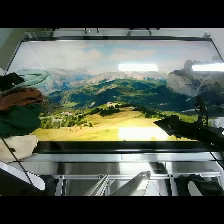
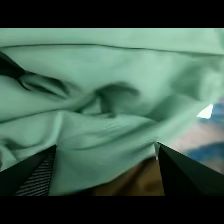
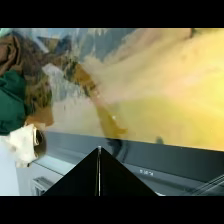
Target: Fold the shirts.
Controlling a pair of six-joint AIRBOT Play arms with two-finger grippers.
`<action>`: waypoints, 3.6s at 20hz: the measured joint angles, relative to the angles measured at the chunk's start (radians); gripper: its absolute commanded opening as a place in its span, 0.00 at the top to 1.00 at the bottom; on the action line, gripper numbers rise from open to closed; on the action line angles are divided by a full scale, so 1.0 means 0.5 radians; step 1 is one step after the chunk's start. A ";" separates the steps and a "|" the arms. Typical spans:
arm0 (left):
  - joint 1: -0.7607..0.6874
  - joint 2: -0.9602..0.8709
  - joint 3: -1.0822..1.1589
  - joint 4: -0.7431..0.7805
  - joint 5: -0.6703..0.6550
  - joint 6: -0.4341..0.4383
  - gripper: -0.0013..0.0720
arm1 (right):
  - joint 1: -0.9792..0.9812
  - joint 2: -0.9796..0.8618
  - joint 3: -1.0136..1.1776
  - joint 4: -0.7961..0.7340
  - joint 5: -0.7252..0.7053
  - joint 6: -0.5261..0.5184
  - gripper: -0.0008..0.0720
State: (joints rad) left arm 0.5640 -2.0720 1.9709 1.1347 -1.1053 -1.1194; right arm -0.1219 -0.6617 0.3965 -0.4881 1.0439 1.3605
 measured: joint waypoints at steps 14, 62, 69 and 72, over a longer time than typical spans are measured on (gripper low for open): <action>-0.353 0.333 0.137 -0.399 -0.134 0.059 0.95 | 0.000 0.000 0.000 0.035 -0.031 -0.107 0.96; -1.472 0.349 -0.881 -1.312 -1.162 0.042 0.98 | 0.146 -1.369 0.676 1.002 0.314 -1.346 0.96; -1.263 1.051 -0.230 -1.617 -1.194 -0.134 0.95 | -0.175 -0.621 1.294 0.958 0.544 -1.182 0.96; -1.238 1.299 -0.050 -1.528 -1.111 -0.182 0.95 | -0.206 -0.473 1.565 0.677 0.526 -1.057 0.78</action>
State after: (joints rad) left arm -0.0547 -1.4227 1.9461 0.3706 -1.6608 -1.2106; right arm -0.2249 -0.8982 1.1790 -0.1497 1.3067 0.8322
